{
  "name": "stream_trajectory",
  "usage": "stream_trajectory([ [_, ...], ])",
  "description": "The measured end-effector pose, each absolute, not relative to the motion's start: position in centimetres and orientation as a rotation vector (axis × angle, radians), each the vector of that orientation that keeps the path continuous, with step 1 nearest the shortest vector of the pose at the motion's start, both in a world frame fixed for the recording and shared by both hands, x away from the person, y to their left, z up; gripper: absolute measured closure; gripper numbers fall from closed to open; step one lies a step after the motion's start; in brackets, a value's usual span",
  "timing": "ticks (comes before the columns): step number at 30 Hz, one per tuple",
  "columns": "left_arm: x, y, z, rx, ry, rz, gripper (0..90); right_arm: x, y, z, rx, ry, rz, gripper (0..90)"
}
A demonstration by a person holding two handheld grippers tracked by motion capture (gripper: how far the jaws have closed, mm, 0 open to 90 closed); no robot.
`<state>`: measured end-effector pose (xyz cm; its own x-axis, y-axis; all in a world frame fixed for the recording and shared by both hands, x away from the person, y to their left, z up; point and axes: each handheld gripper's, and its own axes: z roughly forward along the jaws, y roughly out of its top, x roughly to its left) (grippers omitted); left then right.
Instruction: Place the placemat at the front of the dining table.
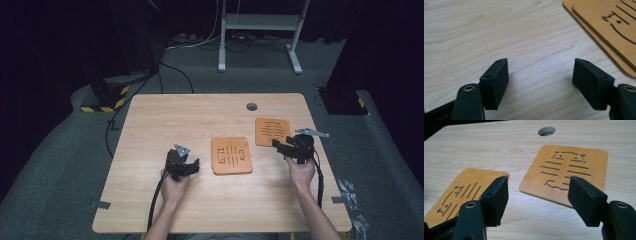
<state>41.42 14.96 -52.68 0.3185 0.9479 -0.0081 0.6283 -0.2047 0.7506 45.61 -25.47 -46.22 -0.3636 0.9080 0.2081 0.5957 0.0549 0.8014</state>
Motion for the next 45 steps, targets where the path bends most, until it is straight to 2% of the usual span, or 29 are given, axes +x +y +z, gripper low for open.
stream_trajectory([
  [45,41.4,15.0,-52.7,1.927,1.39,0.619,29.2,39.9,-23.1,-48.3,1.382,2.107,1.362,35.2],
])
